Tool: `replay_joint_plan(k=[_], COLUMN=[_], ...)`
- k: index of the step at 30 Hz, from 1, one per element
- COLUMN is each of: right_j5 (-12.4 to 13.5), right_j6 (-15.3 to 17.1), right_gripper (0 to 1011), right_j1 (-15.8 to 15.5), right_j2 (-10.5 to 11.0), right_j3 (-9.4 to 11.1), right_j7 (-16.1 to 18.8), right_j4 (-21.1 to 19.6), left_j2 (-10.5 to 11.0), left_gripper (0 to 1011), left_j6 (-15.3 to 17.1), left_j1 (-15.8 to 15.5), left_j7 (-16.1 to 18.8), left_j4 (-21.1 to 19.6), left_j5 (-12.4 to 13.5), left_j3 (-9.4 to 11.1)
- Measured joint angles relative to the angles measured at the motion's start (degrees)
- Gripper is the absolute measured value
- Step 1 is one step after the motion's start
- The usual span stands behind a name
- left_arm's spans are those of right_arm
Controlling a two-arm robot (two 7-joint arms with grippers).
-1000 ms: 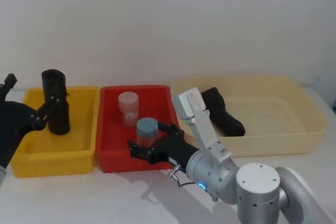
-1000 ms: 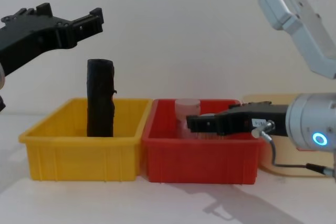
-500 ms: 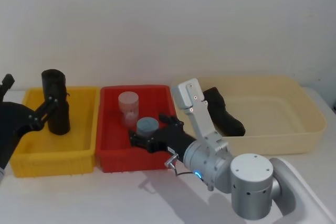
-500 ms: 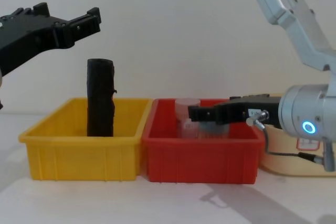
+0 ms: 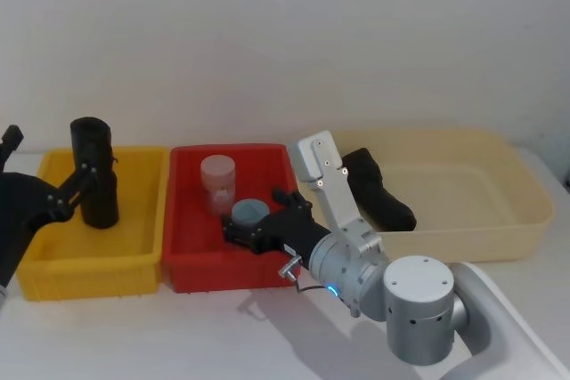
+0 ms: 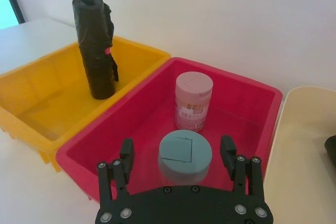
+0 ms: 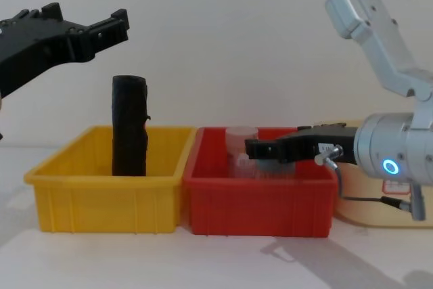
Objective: Pick up the garbage bag with the one hand and transfer it to the other hand.
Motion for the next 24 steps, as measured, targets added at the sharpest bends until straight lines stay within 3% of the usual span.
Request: replay_joint_plan(k=[24], right_j5=[-1.35], right_j6=[-0.54], right_gripper=[1001], right_j1=[2.22], right_j2=[-1.26], right_j3=[0.45], right_j7=[-0.30], right_j4=[5.08], left_j2=[0.00], left_gripper=[1002], left_j6=[0.00], left_j1=[0.05], left_j7=[0.02], left_j4=[-0.03], left_j5=[0.00], left_j3=[0.00])
